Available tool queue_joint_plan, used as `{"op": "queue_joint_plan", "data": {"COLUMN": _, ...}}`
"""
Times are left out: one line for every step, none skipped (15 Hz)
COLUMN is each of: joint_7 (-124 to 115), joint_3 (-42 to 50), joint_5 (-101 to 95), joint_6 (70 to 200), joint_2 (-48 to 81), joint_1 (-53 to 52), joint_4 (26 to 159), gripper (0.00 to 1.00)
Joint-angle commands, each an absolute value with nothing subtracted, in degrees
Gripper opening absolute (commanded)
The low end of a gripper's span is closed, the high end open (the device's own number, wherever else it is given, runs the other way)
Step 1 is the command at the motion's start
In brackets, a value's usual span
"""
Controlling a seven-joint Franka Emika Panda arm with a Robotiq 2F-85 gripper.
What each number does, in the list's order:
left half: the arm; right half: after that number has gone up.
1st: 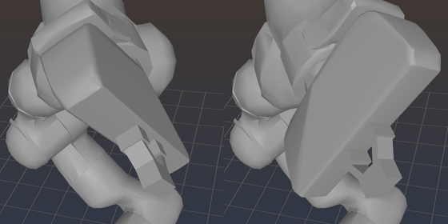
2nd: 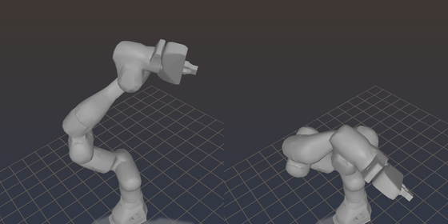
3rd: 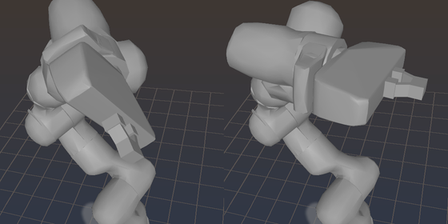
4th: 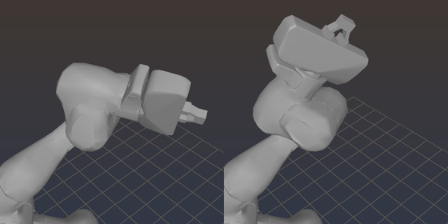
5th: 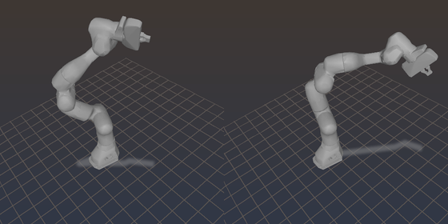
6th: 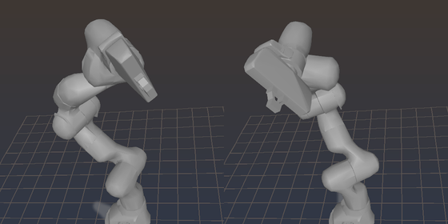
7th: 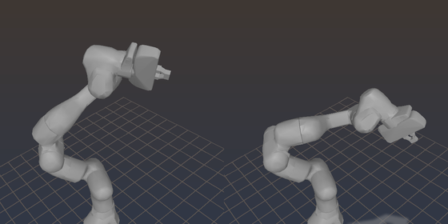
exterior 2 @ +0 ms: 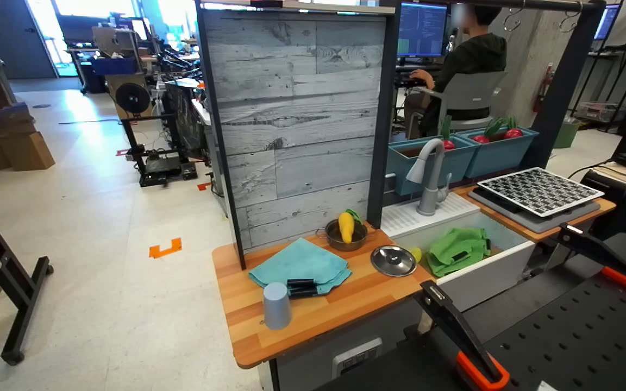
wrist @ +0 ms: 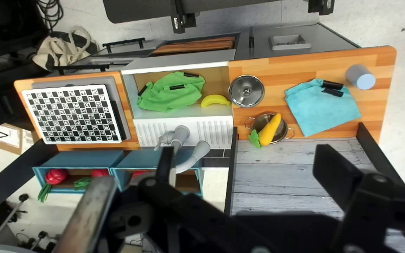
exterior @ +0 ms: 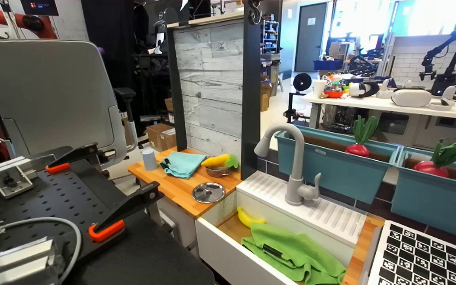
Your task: Turn the tap nozzle to the right
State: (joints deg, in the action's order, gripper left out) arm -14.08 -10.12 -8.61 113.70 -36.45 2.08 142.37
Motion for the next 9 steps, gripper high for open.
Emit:
{"op": "queue_joint_plan", "data": {"joint_7": -15.5, "joint_3": -9.2, "joint_5": -10.1, "joint_6": 117.5, "joint_2": -32.5, "joint_1": 2.5, "joint_4": 142.1, "gripper": 1.0}}
{"op": "queue_joint_plan", "data": {"joint_7": -15.3, "joint_3": -9.0, "joint_5": -10.6, "joint_6": 119.3, "joint_2": -31.2, "joint_1": 2.8, "joint_4": 142.3, "gripper": 1.0}}
{"op": "queue_joint_plan", "data": {"joint_7": -15.1, "joint_3": -8.6, "joint_5": -10.7, "joint_6": 121.1, "joint_2": -29.5, "joint_1": 2.9, "joint_4": 142.4, "gripper": 1.0}}
{"op": "queue_joint_plan", "data": {"joint_7": -15.0, "joint_3": -8.0, "joint_5": -10.7, "joint_6": 123.4, "joint_2": -27.4, "joint_1": 3.2, "joint_4": 142.4, "gripper": 1.0}}
{"op": "queue_joint_plan", "data": {"joint_7": -15.2, "joint_3": -7.7, "joint_5": -10.6, "joint_6": 125.0, "joint_2": -25.3, "joint_1": 3.5, "joint_4": 142.1, "gripper": 1.0}}
{"op": "queue_joint_plan", "data": {"joint_7": -15.5, "joint_3": -7.2, "joint_5": -10.3, "joint_6": 126.9, "joint_2": -22.8, "joint_1": 3.9, "joint_4": 141.6, "gripper": 1.0}}
{"op": "queue_joint_plan", "data": {"joint_7": -15.6, "joint_3": -6.6, "joint_5": -10.2, "joint_6": 128.6, "joint_2": -20.1, "joint_1": 4.3, "joint_4": 141.0, "gripper": 1.0}}
{"op": "queue_joint_plan", "data": {"joint_7": -15.4, "joint_3": -5.8, "joint_5": -10.1, "joint_6": 130.6, "joint_2": -17.3, "joint_1": 4.7, "joint_4": 140.4, "gripper": 1.0}}
{"op": "queue_joint_plan", "data": {"joint_7": -15.2, "joint_3": -5.1, "joint_5": -10.1, "joint_6": 132.0, "joint_2": -15.1, "joint_1": 5.0, "joint_4": 139.8, "gripper": 1.0}}
